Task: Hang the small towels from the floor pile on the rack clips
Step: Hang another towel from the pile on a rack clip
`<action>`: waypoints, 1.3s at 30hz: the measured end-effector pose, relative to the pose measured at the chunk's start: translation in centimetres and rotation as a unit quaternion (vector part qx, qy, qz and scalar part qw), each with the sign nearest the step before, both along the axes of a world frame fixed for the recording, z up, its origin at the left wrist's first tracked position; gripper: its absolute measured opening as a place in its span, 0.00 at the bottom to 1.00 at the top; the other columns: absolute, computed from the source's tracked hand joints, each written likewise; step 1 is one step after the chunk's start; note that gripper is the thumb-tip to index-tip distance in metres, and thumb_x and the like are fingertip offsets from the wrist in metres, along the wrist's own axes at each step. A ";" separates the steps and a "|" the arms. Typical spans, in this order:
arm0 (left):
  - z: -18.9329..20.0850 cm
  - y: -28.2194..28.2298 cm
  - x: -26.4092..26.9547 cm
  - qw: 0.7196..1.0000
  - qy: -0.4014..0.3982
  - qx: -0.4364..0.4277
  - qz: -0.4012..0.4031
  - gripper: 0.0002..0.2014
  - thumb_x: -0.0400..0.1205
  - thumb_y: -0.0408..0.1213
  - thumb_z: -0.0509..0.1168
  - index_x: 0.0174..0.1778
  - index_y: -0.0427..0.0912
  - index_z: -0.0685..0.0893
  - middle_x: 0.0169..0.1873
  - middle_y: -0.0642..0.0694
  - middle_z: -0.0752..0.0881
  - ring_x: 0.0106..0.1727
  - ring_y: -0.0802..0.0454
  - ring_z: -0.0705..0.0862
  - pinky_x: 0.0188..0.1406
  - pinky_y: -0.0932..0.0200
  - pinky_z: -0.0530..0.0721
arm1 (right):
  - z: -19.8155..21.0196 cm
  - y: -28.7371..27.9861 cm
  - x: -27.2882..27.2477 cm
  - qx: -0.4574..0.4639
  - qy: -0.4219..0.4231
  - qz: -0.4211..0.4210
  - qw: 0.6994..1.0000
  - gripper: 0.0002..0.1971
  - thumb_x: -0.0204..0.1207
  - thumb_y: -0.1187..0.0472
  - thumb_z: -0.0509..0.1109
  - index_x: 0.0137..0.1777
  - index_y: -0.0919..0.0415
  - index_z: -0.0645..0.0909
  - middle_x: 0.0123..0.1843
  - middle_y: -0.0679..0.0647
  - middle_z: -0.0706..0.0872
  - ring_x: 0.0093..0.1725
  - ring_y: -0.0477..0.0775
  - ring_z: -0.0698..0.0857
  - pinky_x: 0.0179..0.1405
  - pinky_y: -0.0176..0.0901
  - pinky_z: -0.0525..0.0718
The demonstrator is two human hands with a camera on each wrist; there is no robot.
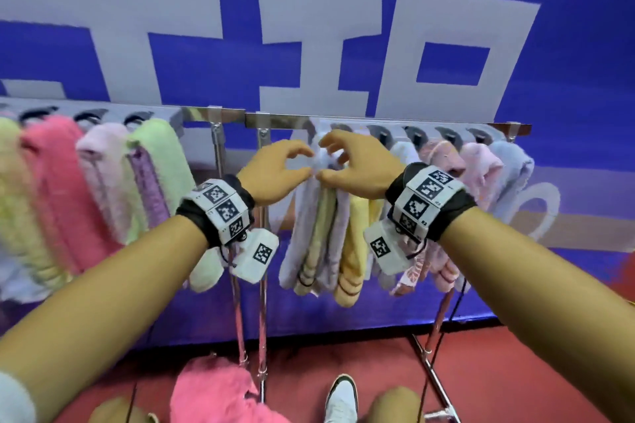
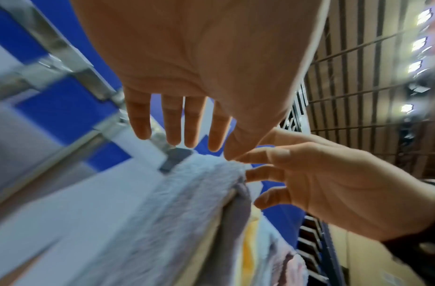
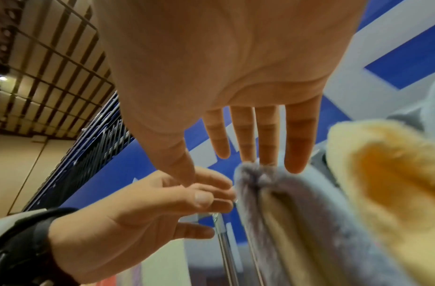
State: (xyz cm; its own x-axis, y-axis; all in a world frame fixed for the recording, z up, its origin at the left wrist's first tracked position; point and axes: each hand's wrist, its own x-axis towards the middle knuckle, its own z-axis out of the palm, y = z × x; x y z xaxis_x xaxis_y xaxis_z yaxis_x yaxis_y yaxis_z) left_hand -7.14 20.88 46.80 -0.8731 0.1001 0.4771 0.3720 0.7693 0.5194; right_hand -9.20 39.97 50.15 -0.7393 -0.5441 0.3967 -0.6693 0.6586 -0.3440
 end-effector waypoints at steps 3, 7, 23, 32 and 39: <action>-3.4 -4.5 2.4 0.996 -0.051 -0.065 0.043 0.20 0.81 0.42 0.69 0.70 0.46 0.80 0.68 0.45 0.82 0.69 0.48 0.79 0.68 0.56 0.74 | -1.8 -3.6 1.1 0.034 0.023 0.031 0.999 0.26 0.72 0.50 0.74 0.69 0.56 0.79 0.62 0.53 0.86 0.57 0.53 0.85 0.60 0.49 0.82; -7.6 -9.0 5.3 0.984 -0.121 -0.111 0.072 0.25 0.80 0.41 0.70 0.74 0.43 0.76 0.70 0.42 0.79 0.71 0.44 0.76 0.70 0.54 0.71 | -5.2 -8.3 2.9 0.062 0.028 0.084 0.994 0.23 0.75 0.49 0.72 0.68 0.56 0.79 0.66 0.54 0.85 0.63 0.55 0.83 0.62 0.51 0.81; -28.0 -17.4 9.2 0.943 -0.313 -0.055 0.101 0.30 0.79 0.43 0.72 0.78 0.44 0.72 0.73 0.39 0.76 0.74 0.42 0.73 0.75 0.52 0.69 | -26.9 -17.3 2.3 0.226 -0.191 0.104 0.950 0.26 0.75 0.50 0.72 0.72 0.56 0.76 0.66 0.57 0.83 0.63 0.61 0.83 0.62 0.53 0.82; -34.6 -18.1 6.4 0.934 -0.329 0.037 0.136 0.23 0.79 0.39 0.72 0.71 0.45 0.79 0.67 0.39 0.79 0.68 0.43 0.78 0.67 0.61 0.69 | -36.9 -18.2 -0.9 0.265 -0.301 0.088 0.912 0.16 0.74 0.56 0.73 0.60 0.56 0.82 0.57 0.55 0.88 0.57 0.60 0.85 0.58 0.47 0.82; -39.7 -18.7 4.2 0.910 -0.366 0.109 0.163 0.15 0.77 0.37 0.74 0.60 0.45 0.86 0.58 0.44 0.87 0.57 0.46 0.85 0.57 0.65 0.74 | -44.9 -18.6 -2.9 0.270 -0.367 0.044 0.889 0.13 0.73 0.50 0.75 0.53 0.56 0.85 0.53 0.56 0.89 0.55 0.61 0.86 0.56 0.48 0.84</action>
State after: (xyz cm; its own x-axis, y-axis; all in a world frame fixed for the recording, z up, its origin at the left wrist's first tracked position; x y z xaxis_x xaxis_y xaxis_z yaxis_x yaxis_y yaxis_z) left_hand -2.93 2.18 7.11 -0.9315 -0.2484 -0.2655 -0.3636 0.6262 0.6897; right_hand -12.06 21.34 5.23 -0.6368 -0.5765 -0.5120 -0.4510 0.8171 -0.3591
